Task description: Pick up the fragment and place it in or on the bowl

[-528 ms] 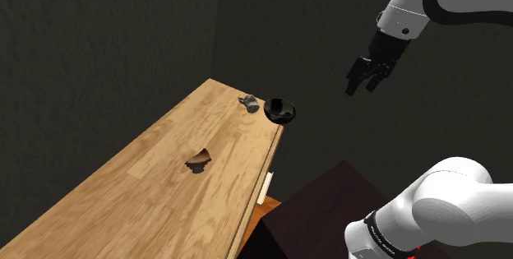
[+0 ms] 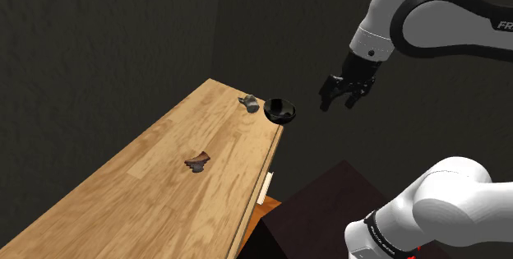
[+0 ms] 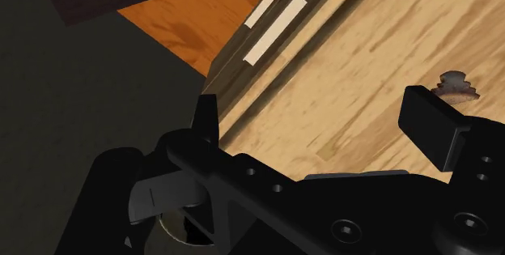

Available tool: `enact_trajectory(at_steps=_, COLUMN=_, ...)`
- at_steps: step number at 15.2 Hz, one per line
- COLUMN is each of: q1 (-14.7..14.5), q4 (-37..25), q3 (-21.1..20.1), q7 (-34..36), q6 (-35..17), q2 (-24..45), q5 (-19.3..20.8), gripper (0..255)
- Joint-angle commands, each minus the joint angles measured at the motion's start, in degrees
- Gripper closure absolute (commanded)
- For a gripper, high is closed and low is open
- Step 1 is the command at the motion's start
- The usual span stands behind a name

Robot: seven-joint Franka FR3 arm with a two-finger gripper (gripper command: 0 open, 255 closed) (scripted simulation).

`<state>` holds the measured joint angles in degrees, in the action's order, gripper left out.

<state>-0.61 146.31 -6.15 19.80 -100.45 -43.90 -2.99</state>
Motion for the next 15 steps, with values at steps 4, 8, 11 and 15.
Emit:
enact_trajectory(at_steps=4, q1=-0.6, q4=3.4, q3=-6.5, q7=10.6, q6=-8.7, q2=4.5, q5=-4.1, gripper=0)
enact_trajectory(at_steps=8, q1=-0.6, q4=4.0, q3=-11.9, q7=19.0, q6=-15.9, q2=10.7, q5=-6.5, gripper=0)
enact_trajectory(at_steps=11, q1=0.0, q4=3.2, q3=-16.0, q7=25.6, q6=-21.5, q2=16.6, q5=-7.2, gripper=0)
enact_trajectory(at_steps=15, q1=1.7, q4=0.8, q3=-21.3, q7=35.3, q6=-28.6, q2=25.7, q5=-5.8, gripper=0)
